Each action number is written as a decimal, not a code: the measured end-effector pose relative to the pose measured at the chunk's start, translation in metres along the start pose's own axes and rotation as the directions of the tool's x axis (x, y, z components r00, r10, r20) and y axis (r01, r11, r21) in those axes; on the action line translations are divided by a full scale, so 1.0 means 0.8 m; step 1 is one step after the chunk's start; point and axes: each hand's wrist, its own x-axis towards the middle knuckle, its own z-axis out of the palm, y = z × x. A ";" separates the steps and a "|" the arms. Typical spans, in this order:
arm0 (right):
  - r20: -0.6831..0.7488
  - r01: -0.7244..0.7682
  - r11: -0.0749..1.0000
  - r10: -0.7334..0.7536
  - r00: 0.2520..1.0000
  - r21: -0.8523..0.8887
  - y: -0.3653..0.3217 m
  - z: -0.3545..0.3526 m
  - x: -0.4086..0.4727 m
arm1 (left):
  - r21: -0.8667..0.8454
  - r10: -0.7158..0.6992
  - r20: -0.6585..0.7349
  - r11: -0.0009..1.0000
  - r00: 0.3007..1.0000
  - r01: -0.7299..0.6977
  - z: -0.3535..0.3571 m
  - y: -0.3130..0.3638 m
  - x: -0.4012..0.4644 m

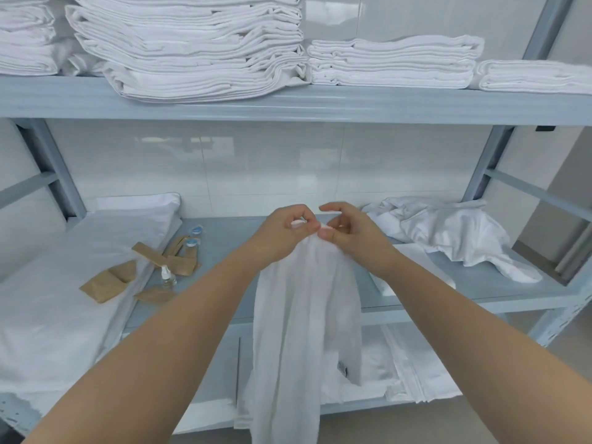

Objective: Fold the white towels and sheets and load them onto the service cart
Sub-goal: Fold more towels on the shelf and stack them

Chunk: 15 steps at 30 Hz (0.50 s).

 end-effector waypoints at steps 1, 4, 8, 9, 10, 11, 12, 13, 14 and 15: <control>0.029 -0.030 1.000 0.030 0.999 -0.007 0.009 -0.003 -0.005 | 0.006 0.012 -0.033 1.000 0.999 -0.012 0.000 0.003 0.002; 0.047 -0.106 0.990 0.111 0.993 -0.095 0.036 -0.013 -0.025 | 0.021 0.015 -0.132 1.000 0.991 -0.012 -0.005 0.009 0.007; 0.011 -0.187 0.957 0.195 0.981 -0.221 0.064 -0.033 -0.049 | -0.008 -0.011 -0.228 1.000 0.974 0.010 -0.017 0.009 0.013; 0.002 -0.213 0.942 0.221 0.975 -0.261 0.071 -0.038 -0.053 | -0.011 -0.025 -0.256 1.000 0.966 0.023 -0.020 0.008 0.016; -0.014 -0.242 0.925 0.249 0.968 -0.293 0.078 -0.042 -0.057 | -0.014 -0.042 -0.286 0.999 0.957 0.039 -0.022 0.007 0.019; -0.033 -0.270 0.910 0.274 0.961 -0.313 0.083 -0.045 -0.061 | -0.021 -0.057 -0.313 0.998 0.948 0.053 -0.024 0.006 0.022; -0.057 -0.298 0.899 0.296 0.953 -0.320 0.088 -0.049 -0.064 | -0.031 -0.067 -0.338 0.998 0.939 0.060 -0.025 0.005 0.025; -0.078 -0.326 0.890 0.318 0.945 -0.319 0.092 -0.053 -0.067 | -0.037 -0.070 -0.362 0.997 0.929 0.060 -0.027 0.004 0.028; -0.094 -0.355 0.882 0.343 0.934 -0.310 0.096 -0.057 -0.069 | -0.038 -0.070 -0.387 0.998 0.919 0.060 -0.028 0.004 0.031; -0.098 -0.380 0.876 0.368 0.924 -0.297 0.099 -0.061 -0.071 | -0.035 -0.071 -0.412 0.997 0.909 0.062 -0.030 0.002 0.034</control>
